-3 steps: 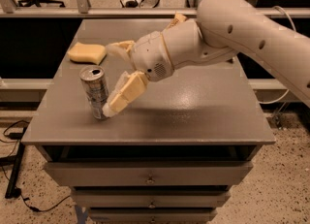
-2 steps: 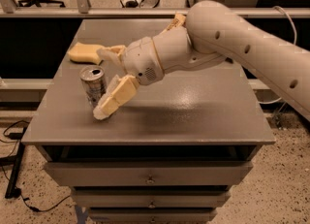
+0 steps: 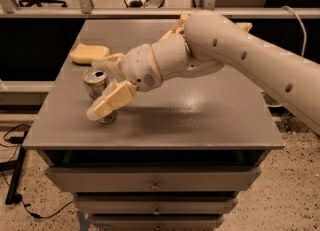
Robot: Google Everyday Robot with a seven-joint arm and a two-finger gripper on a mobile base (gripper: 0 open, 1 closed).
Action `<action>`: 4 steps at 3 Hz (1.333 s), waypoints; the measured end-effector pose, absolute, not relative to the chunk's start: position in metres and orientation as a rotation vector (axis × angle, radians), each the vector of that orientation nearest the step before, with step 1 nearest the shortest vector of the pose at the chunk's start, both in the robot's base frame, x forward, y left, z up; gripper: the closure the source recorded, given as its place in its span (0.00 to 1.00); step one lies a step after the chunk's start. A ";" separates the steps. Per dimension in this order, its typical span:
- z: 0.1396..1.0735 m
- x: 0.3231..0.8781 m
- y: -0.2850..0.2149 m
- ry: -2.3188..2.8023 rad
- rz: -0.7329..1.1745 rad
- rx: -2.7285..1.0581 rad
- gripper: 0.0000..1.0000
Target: Knock redbull can over
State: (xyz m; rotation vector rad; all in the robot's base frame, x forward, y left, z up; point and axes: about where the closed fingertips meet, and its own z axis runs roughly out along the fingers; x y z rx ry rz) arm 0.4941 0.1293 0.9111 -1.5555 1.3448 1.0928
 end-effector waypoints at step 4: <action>0.926 0.516 0.069 1.431 1.029 -1.444 1.00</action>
Offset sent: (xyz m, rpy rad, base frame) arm 0.0054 -0.0063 -0.0055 0.0016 0.0245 -0.0213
